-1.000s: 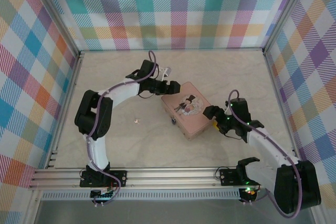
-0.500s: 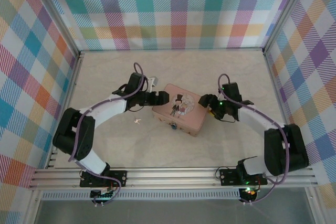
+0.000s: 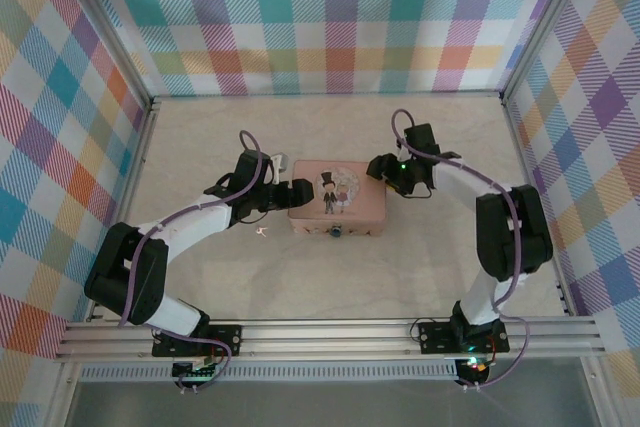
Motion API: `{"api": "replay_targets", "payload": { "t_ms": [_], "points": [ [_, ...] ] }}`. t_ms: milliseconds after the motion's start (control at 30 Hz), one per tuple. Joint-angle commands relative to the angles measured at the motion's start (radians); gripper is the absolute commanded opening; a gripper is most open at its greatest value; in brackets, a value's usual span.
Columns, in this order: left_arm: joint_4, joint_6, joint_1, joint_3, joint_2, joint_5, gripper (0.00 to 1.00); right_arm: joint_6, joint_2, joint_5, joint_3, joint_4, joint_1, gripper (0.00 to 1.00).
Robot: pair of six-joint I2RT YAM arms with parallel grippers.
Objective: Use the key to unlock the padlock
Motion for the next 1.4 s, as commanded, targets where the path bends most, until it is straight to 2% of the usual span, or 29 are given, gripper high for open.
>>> {"api": "replay_targets", "payload": {
  "t_ms": [0, 333, 533, 1100, 1367],
  "points": [
    [0.086, -0.021, -0.042, 0.061, 0.033, 0.04, 0.82, -0.063, 0.035, -0.07, 0.092, -0.041, 0.034, 0.6],
    [0.072, -0.007, -0.042, 0.214, 0.178, -0.042, 0.83, -0.101, 0.134, -0.002, 0.231, -0.087, 0.031, 0.61],
    [0.066, -0.011, -0.043, 0.244, 0.209, -0.066, 0.84, -0.116, 0.155, 0.014, 0.264, -0.094, 0.016, 0.63],
    [0.002, -0.039, -0.027, 0.155, 0.07, -0.25, 0.96, -0.153, 0.133, 0.054, 0.266, -0.123, -0.002, 0.77],
    [-0.055, -0.051, -0.018, 0.092, -0.033, -0.299, 0.96, -0.158, 0.129, 0.019, 0.276, -0.112, -0.004, 0.75]
  ]
}}
